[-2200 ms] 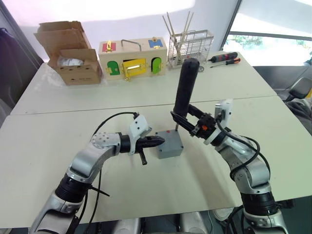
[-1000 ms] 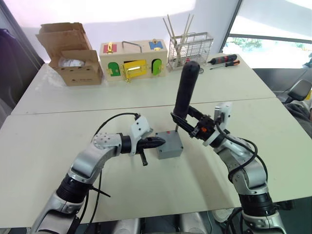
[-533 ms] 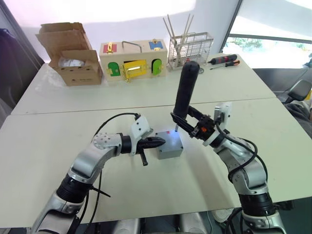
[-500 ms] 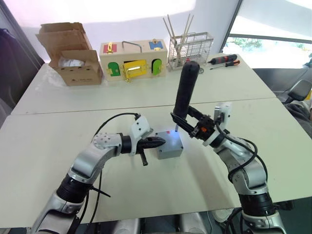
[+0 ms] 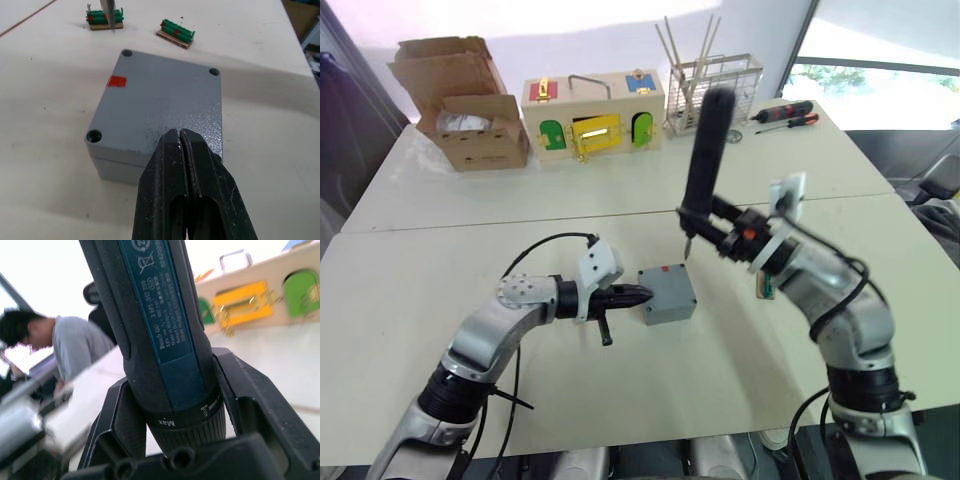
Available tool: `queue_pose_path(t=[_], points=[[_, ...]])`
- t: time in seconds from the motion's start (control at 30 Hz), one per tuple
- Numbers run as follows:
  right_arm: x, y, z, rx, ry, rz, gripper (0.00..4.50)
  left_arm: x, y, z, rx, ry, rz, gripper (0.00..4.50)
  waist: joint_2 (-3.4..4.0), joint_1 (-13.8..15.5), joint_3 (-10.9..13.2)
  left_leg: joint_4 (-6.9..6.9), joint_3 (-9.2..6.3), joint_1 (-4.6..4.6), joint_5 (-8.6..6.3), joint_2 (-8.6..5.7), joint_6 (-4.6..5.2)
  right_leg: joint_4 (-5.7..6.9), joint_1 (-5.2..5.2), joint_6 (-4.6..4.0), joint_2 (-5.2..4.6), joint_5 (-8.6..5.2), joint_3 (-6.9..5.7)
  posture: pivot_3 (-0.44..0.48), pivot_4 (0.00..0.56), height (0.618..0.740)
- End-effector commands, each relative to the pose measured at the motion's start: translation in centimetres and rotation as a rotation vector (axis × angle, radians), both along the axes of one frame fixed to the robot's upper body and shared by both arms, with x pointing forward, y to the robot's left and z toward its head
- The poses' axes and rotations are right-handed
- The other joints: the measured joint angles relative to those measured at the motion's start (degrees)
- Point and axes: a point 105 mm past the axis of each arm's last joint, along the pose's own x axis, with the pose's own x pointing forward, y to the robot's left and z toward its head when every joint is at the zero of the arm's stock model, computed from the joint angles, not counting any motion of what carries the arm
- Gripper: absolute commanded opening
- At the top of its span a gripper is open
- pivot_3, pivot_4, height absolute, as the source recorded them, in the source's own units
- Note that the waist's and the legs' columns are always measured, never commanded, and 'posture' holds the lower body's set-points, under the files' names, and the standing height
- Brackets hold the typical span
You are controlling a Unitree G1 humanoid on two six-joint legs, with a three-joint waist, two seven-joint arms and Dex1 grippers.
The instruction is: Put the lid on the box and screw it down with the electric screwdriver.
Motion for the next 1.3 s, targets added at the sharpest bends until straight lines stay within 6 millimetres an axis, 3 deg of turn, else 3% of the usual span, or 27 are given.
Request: queue_pose_path(t=[0.03,0.17,0.27,0.37,0.47,0.53,0.6,0.67,0.87,1.03,1.3], points=[[-1.8,-0.2,4.8,0.066,-0.133,0.044,1.76,0.2,1.4,0.4,-0.01,0.03,0.042,0.0,0.02,-0.1,0.0,0.0,-0.05,-0.2,0.19,0.02,-0.33,0.0,-0.16,0.0,0.02,0.0,-0.06,0.0,0.15,0.739],[-0.6,-2.0,8.4,0.221,-0.103,-0.02,1.76,1.6,4.2,3.3,-0.098,0.012,0.131,0.0,-0.01,-0.4,0.5,0.01,-0.05,-0.4,0.21,0.01,-0.34,-0.06,-0.3,0.0,0.0,0.01,-0.07,0.0,0.15,0.739],[0.5,-3.8,9.1,0.219,-0.015,-0.1,1.76,2.4,5.3,5.1,-0.121,-0.036,0.161,0.0,0.02,0.0,0.9,0.09,-0.06,-0.45,0.21,0.0,-0.3,-0.03,-0.35,-0.15,0.0,0.12,-0.08,0.0,0.15,0.739],[1.2,-6.3,9.0,0.079,0.037,-0.204,1.76,2.6,4.7,6.9,-0.115,-0.094,0.104,0.0,0.05,1.0,1.0,0.09,-0.15,-0.47,0.18,0.0,-0.24,-0.06,-0.31,-0.17,0.0,0.12,-0.2,0.0,0.15,0.739],[2.2,-9.8,7.0,-0.144,0.118,-0.362,1.76,1.6,3.1,7.8,-0.091,-0.139,-0.011,0.0,0.05,1.2,1.1,0.09,-0.08,-0.54,0.18,-0.03,-0.25,-0.16,-0.3,-0.16,-0.01,0.12,-0.21,0.0,0.15,0.739],[2.5,-13.3,5.6,-0.247,0.225,-0.474,1.76,0.6,1.2,8.3,-0.075,-0.177,-0.108,0.0,0.03,1.1,1.1,0.11,0.03,-0.57,0.21,-0.03,-0.29,-0.22,-0.31,-0.15,-0.02,0.12,-0.18,0.0,0.15,0.739],[2.2,-17.2,2.7,-0.327,0.43,-0.581,1.76,-0.7,-0.7,8.2,-0.052,-0.213,-0.202,0.0,0.07,1.2,1.2,0.11,0.1,-0.64,0.17,-0.03,-0.22,-0.22,-0.32,-0.14,-0.03,0.11,-0.16,0.0,0.15,0.739],[1.2,-19.2,0.0,-0.376,0.607,-0.597,1.76,-1.7,-1.9,7.5,-0.027,-0.228,-0.261,0.0,0.06,1.3,1.2,0.12,0.11,-0.75,0.14,-0.03,-0.17,-0.29,-0.33,-0.14,-0.05,0.11,-0.16,0.0,0.15,0.739],[-1.1,-19.2,-3.7,-0.396,0.868,-0.444,1.76,-2.9,-3.5,6.1,-0.025,-0.227,-0.295,0.0,0.39,-0.6,1.5,0.1,0.62,-0.72,0.12,0.04,-0.11,-0.2,-0.65,-0.11,-0.04,0.12,0.17,0.0,0.15,0.739],[-1.4,-21.4,-6.8,-0.471,1.041,-0.554,1.76,-3.5,-4.0,5.0,-0.025,-0.216,-0.294,0.0,0.4,-0.3,1.5,0.19,0.72,-0.43,0.02,0.06,0.11,0.09,-0.53,-0.18,0.07,0.19,0.29,0.0,0.15,0.739],[0.3,-22.5,-7.7,-0.502,1.03,-0.583,1.76,-4.1,-4.2,4.5,-0.009,-0.21,-0.299,0.0,0.39,-0.1,1.5,0.27,0.75,-0.47,0.2,0.02,-0.11,-0.11,-0.44,-0.1,0.0,0.24,0.33,0.0,0.15,0.739]])
